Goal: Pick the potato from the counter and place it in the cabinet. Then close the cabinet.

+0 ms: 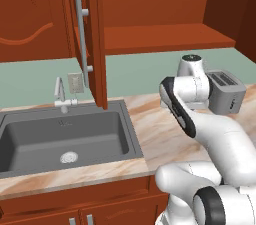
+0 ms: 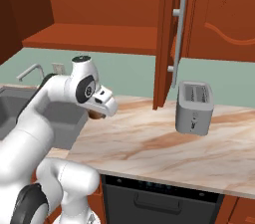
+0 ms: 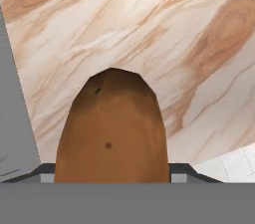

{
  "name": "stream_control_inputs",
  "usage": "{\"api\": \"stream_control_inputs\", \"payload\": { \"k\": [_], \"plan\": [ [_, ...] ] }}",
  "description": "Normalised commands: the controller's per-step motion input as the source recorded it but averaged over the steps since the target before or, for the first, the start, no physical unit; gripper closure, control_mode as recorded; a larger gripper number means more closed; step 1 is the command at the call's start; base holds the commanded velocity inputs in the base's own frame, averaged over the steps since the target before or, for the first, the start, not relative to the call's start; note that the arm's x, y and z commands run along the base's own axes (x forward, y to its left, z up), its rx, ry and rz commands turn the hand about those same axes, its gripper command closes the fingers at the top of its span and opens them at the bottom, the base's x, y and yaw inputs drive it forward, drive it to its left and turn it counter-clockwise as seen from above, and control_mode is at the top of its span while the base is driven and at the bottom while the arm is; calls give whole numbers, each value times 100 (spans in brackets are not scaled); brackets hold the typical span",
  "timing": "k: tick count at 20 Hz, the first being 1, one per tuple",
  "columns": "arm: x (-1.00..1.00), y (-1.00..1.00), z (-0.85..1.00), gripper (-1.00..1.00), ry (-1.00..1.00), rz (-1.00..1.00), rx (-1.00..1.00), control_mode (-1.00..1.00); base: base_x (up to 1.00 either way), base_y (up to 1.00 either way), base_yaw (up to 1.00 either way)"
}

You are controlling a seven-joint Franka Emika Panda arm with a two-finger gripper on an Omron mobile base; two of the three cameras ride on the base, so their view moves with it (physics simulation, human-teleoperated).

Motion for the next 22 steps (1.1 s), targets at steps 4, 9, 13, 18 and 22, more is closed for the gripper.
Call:
{"api": "stream_control_inputs", "payload": {
  "k": [4,9,13,18,22],
  "plan": [
    [0,3,100,100,-10,0,-5,-100,0,0,0],
    [0,0,98,100,-17,0,-1,-100,0,0,0],
    [2,0,64,100,-37,0,0,-100,0,0,0],
    [2,0,41,100,-52,0,0,-100,0,0,0],
    [14,0,23,100,-50,0,0,-100,0,0,0]
  ]
}}
